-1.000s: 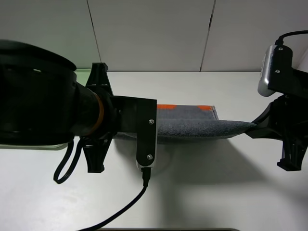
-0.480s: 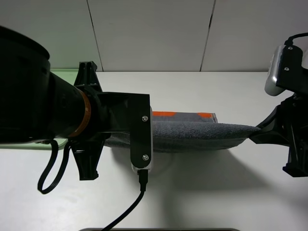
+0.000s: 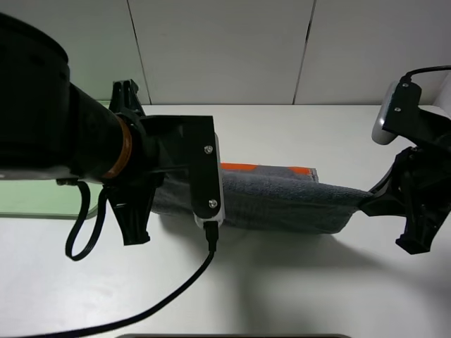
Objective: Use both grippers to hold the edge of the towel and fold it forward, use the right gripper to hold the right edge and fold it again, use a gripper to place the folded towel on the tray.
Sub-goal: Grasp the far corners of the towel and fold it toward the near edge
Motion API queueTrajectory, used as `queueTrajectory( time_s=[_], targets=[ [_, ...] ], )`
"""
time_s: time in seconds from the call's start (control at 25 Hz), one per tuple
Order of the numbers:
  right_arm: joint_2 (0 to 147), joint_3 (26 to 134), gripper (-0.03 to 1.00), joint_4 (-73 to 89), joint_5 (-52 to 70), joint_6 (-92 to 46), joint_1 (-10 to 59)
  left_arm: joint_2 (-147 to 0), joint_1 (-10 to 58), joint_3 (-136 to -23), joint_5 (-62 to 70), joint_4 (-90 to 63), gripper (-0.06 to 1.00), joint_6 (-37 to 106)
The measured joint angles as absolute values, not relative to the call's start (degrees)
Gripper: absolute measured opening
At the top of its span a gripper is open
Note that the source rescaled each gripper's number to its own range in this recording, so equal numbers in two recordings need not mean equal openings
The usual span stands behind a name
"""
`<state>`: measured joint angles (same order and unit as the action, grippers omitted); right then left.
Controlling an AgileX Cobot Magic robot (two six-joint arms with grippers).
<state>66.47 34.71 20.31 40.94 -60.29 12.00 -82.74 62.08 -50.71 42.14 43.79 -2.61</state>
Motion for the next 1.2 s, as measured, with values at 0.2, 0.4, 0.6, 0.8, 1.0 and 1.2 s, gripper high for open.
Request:
queueTrajectory(
  time_s=[0.2, 0.4, 0.6, 0.8, 1.0, 1.2],
  targets=[
    [70.45, 37.61, 0.0, 20.82, 39.64, -59.57, 12.0, -85.78, 56.99, -51.75, 40.11, 41.83, 0.0, 0.0],
    [74.33, 41.35, 0.0, 20.64, 39.34, -59.24, 12.0, -90.59, 52.82, -54.85, 38.81, 40.32, 0.0, 1.49],
    [78.67, 43.54, 0.0, 20.26, 37.26, -59.07, 12.0, -95.26, 50.32, -58.09, 38.74, 40.19, 0.0, 3.56],
    [83.45, 43.77, 0.0, 19.89, 32.9, -59.07, 12.0, -100.07, 47.94, -61.8, 38.53, 39.37, 0.0, 4.56],
    [88.0, 43.83, 0.0, 19.56, 27.75, -59.07, 12.0, -103.69, 45.78, -63.9, 37.04, 38.58, 0.0, 5.21],
    [91.33, 43.83, 0.0, 19.52, 22.12, -59.07, 12.0, -105.42, 44.35, -64.13, 35.18, 38.47, 0.0, 5.33]
  ],
)
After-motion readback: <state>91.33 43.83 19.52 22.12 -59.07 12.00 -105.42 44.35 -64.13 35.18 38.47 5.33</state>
